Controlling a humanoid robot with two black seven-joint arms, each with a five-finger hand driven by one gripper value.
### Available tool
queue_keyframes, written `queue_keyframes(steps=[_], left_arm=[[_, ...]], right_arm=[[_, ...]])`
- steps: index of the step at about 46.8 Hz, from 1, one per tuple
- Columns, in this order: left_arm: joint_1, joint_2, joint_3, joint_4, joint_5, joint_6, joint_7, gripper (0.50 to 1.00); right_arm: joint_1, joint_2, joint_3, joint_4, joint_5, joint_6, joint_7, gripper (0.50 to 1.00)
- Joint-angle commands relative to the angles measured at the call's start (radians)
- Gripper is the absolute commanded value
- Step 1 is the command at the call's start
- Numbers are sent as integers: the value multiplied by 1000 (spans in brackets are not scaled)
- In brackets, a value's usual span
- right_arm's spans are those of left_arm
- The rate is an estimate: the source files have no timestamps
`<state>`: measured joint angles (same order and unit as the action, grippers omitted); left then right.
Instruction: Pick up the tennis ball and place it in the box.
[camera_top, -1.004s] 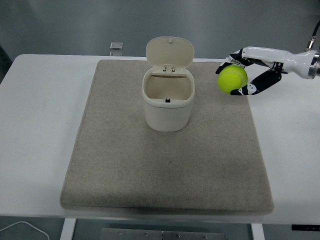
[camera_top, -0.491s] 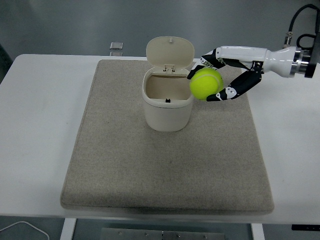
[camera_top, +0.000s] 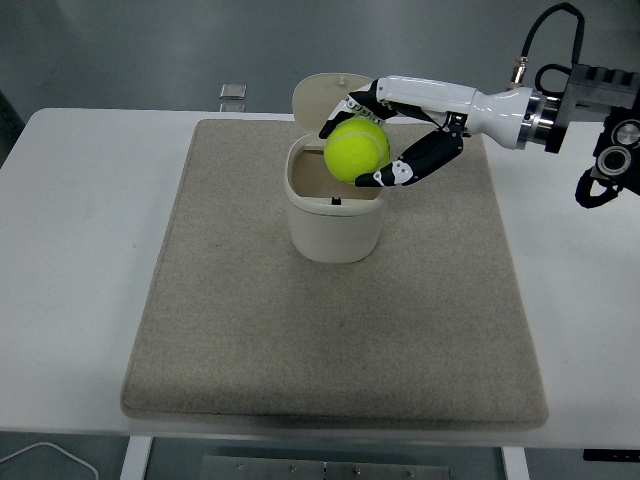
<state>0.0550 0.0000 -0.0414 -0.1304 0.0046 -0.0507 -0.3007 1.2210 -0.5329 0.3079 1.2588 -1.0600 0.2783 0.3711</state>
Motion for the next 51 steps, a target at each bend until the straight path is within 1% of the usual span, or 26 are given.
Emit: queue_keyframes(steps=[1,3,7,9,11,14,17,20,23,25,29,35,38,51], left_arm=[[0,0,0,0,0,0,0,990],[0,0,0,0,0,0,0,992],[0,0,0,0,0,0,0,992],[0,0,0,0,0,0,0,990],[0,0,0,0,0,0,0,992],[0,0,0,0,0,0,0,992],[0,0,0,0,0,0,0,992],[0,0,0,0,0,0,0,992],[0,0,0,0,0,0,0,992],[0,0,0,0,0,0,0,992],[0,0,0,0,0,0,0,992],[0,0,0,0,0,0,0,992],[0,0,0,0,0,0,0,990],[0,0,0,0,0,0,0,992]], right_arm=[[-1,16,-1,-7,0,-30,-23,541],[-3,30,-4,-12,-5,-45,-26,568],[-11,47,-10,-21,-11,-64,-29,600],[-15,51,-12,-22,-12,-67,-29,607],[-17,54,-13,-22,-12,-67,-29,613],[-21,54,-13,-24,-14,-67,-29,639],[-23,54,-15,-32,-15,-68,-29,650],[-23,54,-15,-44,-15,-70,-27,680],[-24,54,-15,-53,-15,-70,-27,695],[-26,56,-16,-55,-15,-70,-27,723],[-29,54,-16,-55,-15,-70,-27,750],[-31,54,-18,-55,-20,-68,-27,758],[-32,54,-26,-55,-20,-70,-27,789],[-43,59,-38,-58,-28,-70,-27,795]])
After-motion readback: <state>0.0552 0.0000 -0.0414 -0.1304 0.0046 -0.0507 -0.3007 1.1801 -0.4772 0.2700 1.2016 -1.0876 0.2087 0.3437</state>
